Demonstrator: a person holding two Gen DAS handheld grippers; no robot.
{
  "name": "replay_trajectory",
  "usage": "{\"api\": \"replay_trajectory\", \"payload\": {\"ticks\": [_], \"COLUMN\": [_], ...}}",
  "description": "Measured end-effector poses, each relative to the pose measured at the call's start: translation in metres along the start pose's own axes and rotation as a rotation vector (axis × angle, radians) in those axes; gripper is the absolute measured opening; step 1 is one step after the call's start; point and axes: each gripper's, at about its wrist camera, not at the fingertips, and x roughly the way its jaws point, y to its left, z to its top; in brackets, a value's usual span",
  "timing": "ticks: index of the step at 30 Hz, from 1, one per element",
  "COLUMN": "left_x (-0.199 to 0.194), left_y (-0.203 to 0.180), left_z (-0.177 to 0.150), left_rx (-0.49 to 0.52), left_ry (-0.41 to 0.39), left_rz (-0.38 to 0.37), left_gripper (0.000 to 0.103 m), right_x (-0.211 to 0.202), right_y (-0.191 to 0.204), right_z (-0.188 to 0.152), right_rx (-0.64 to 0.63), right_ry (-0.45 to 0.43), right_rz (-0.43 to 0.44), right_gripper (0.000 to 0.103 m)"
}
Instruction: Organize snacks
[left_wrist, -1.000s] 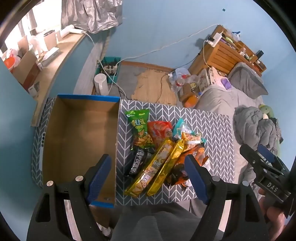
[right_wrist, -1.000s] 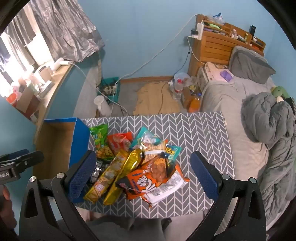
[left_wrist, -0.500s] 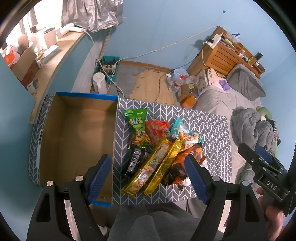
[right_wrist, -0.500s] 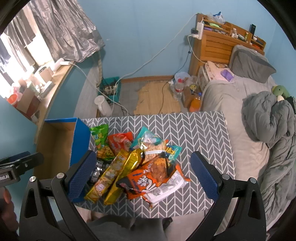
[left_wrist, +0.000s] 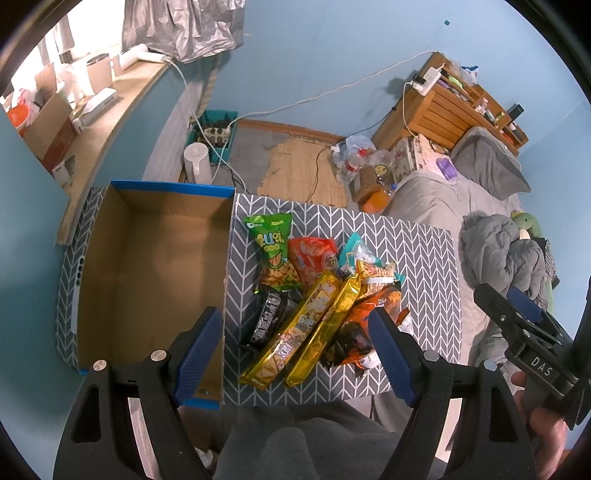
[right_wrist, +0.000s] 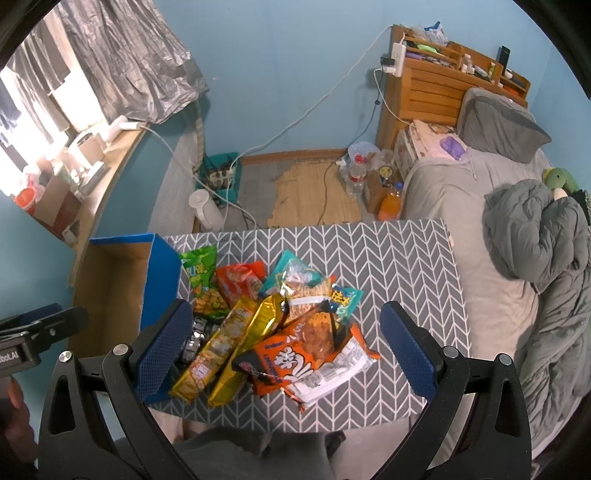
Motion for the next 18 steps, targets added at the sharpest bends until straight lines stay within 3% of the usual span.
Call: {"api": "replay_trajectory", "payload": {"ticks": [18], "left_x": [0.0006], "left_y": [-0.0016], "left_z": [-0.0058], "left_rx": [-0.003], "left_ry": [0.005], "left_rz": [-0.005], "left_gripper": [0.082], "right_x": [-0.0008], "right_y": [0.0007], "right_z": [-0.0030], "right_rx": [0.002], "right_ry": [0.003], "right_rz": [0.001], "right_gripper": [0.101]}}
